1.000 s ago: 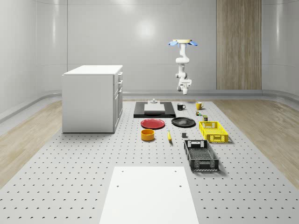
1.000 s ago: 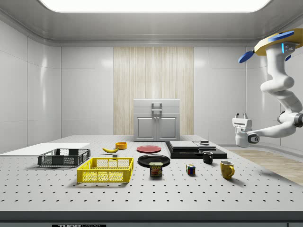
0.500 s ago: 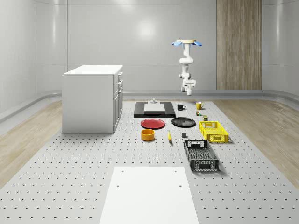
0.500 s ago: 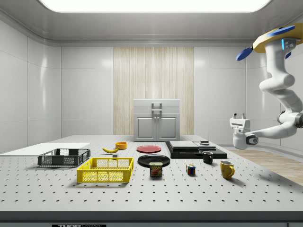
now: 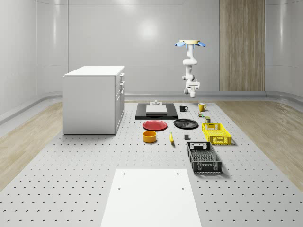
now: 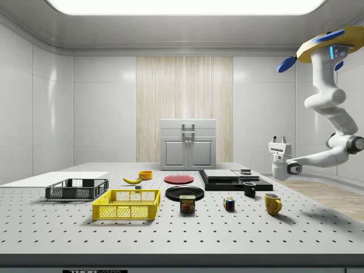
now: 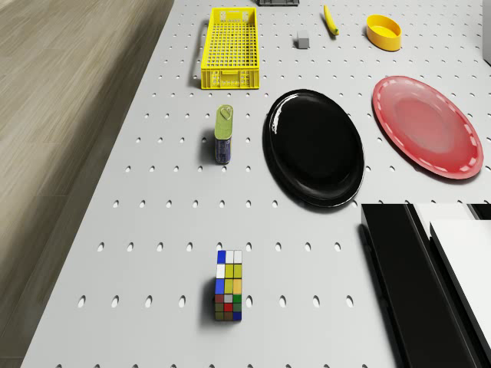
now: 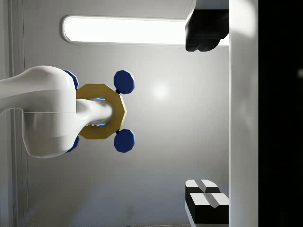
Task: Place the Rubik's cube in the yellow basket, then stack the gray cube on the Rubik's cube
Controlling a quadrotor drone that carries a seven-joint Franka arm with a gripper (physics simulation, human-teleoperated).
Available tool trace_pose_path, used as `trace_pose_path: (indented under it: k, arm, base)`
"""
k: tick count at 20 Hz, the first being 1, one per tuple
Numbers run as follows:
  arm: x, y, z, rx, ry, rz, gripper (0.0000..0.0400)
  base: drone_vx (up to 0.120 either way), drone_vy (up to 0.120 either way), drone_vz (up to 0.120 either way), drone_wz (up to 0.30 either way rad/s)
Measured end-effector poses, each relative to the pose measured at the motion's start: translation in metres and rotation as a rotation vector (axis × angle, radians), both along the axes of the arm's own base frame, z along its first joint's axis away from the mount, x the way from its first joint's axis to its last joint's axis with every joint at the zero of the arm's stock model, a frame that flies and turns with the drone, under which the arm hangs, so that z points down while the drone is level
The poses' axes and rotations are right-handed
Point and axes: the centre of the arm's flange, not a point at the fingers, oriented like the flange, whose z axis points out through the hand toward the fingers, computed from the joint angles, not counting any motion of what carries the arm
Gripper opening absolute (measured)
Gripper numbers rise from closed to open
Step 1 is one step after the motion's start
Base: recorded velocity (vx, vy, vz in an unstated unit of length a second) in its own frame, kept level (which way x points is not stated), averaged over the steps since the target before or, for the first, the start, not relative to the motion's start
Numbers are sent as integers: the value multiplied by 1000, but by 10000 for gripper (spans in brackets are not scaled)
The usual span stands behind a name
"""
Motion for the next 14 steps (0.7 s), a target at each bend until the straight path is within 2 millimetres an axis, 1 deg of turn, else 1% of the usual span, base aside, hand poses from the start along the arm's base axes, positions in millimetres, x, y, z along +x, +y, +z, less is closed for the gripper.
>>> trace_pose_path:
  k: [7,8,12,14]
  arm:
    - [-1,5,0,-54,-5,-1,400]
    - [-1,7,0,-69,-6,-2,400]
    - [-1,16,-2,-158,-9,-4,400]
    - [-1,23,-3,-231,-10,-6,400]
  base:
    - [120,0,0,0]
    - [120,0,-40,0]
    - [120,0,-120,0]
    - [120,0,-20,0]
